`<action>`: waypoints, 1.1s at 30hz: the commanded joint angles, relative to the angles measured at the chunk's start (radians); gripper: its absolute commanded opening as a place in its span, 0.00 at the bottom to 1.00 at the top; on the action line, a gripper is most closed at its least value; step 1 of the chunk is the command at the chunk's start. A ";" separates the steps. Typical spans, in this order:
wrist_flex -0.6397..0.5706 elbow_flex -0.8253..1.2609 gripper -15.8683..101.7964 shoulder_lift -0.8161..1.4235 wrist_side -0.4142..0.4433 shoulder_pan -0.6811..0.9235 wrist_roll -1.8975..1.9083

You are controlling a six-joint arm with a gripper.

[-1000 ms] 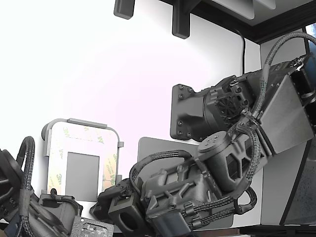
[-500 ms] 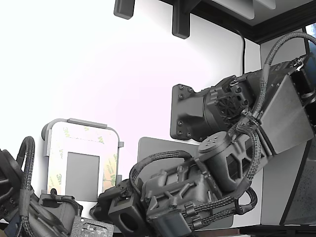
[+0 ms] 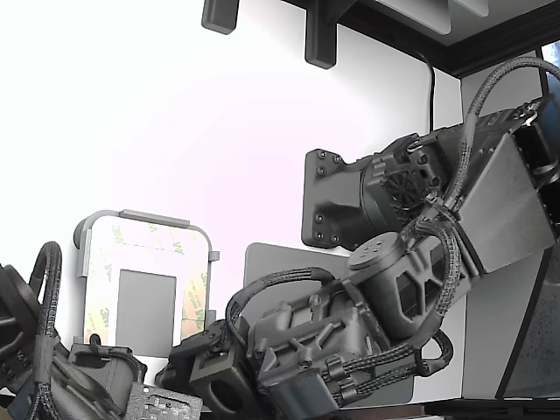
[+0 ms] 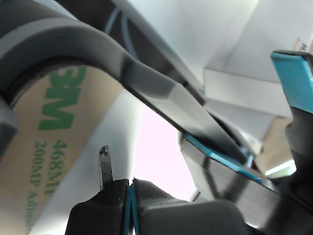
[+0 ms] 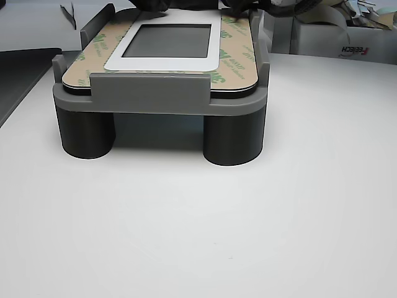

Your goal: Peel off protective film from adhesive tape.

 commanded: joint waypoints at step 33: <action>0.014 0.006 0.04 0.054 -0.005 0.005 0.040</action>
